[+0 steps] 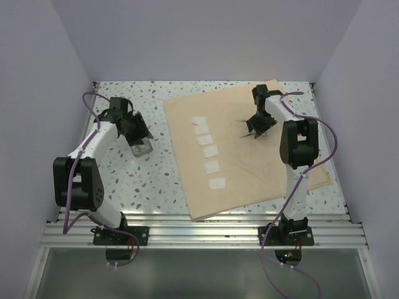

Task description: Prepare the surgical pack

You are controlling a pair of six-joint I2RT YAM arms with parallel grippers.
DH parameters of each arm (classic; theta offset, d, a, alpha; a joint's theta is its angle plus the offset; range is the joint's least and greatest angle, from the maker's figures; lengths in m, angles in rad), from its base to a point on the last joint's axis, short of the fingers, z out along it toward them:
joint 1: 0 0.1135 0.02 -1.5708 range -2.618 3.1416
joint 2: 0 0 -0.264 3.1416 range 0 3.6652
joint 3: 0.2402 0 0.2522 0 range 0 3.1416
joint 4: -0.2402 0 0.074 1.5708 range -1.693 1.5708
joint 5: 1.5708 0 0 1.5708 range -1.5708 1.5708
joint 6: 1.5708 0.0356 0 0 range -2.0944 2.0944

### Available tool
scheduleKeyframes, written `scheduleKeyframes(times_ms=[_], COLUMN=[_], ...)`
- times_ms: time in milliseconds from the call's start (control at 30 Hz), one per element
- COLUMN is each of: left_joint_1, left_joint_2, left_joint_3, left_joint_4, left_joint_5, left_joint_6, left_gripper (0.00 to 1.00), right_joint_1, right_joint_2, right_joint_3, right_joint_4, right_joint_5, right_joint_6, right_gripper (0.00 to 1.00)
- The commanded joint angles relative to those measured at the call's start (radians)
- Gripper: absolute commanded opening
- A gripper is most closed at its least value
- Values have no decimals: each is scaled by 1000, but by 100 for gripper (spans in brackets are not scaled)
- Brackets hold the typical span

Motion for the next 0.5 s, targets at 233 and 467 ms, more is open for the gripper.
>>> scheduleKeyframes(times_ms=[233,467], left_joint_1=[-8,-8], left_joint_2=[-35,-45], left_joint_3=[2,-14], left_joint_4=[30,47], left_joint_5=[23,39], left_joint_6=[40,36], left_gripper=[54,54], right_joint_1=[-1,1], right_joint_2=[84,156], right_joint_3=[108,175], right_joint_4=[-46,-113], right_joint_5=[59,53], right_joint_6=[51,35], right_gripper=[43,42])
